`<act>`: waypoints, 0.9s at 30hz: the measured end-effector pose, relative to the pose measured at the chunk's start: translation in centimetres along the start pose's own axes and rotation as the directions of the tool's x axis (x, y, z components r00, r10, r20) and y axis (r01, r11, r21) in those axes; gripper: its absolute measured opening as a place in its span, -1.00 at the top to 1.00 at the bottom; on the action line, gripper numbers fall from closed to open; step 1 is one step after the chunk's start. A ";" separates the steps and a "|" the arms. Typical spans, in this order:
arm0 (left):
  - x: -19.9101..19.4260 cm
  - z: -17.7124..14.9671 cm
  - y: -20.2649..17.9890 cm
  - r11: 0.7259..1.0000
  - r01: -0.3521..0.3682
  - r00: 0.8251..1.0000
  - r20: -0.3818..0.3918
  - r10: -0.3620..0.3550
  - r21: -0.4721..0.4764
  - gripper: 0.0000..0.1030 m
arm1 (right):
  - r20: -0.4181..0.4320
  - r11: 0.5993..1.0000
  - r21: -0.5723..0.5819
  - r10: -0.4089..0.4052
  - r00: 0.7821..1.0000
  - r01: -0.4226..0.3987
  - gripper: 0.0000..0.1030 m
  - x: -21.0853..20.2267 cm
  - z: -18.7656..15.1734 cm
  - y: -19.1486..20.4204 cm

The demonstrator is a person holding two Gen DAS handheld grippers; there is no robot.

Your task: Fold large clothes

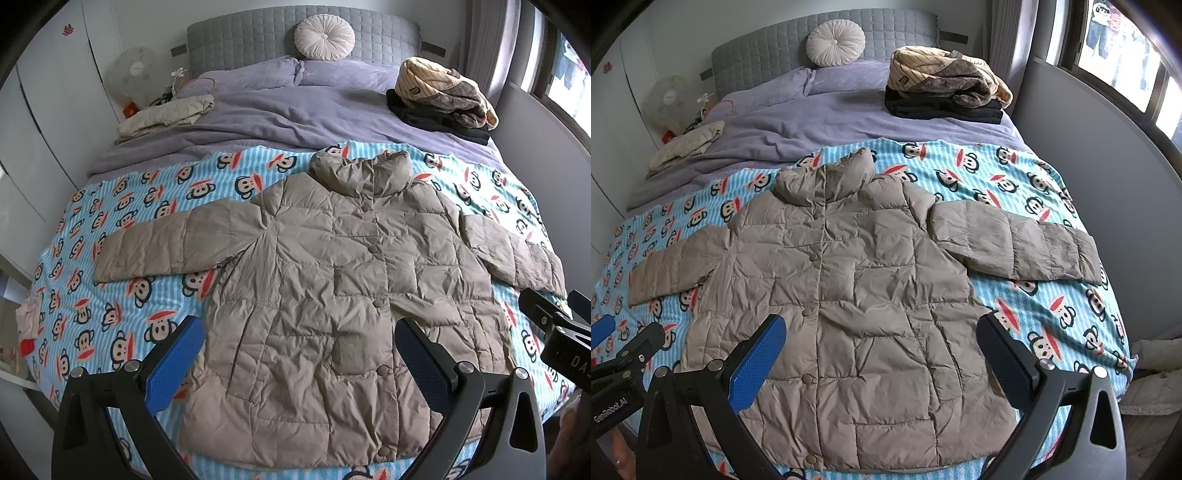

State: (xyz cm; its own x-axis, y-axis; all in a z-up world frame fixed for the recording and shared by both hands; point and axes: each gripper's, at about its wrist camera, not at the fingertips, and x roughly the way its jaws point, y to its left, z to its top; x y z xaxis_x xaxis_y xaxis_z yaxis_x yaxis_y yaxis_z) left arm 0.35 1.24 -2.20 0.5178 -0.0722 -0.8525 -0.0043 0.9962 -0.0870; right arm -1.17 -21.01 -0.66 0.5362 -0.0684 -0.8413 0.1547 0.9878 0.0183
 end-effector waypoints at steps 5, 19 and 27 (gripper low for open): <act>0.1 0.0 0.0 1.000 0.011 1.000 0.000 -0.011 -0.007 -1.00 | -0.001 1.000 0.000 -0.001 1.000 0.001 -0.99 0.0 0.1 0.0; 0.4 -0.2 0.2 1.000 -0.013 1.000 -0.018 0.013 0.001 -1.00 | -0.005 1.000 0.000 0.000 1.000 0.000 -0.99 0.3 0.2 -0.2; 0.4 -0.1 0.2 1.000 -0.003 1.000 -0.021 0.003 -0.004 -1.00 | -0.007 1.000 -0.001 0.002 1.000 -0.002 -0.99 0.6 0.1 -0.2</act>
State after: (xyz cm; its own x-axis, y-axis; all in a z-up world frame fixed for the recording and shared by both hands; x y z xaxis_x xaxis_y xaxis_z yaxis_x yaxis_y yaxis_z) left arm 0.43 1.40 -2.62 0.4995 -0.0701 -0.8635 -0.0097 0.9962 -0.0865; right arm -0.81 -21.27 -1.07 0.5305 -0.0653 -0.8452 0.1528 0.9881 0.0196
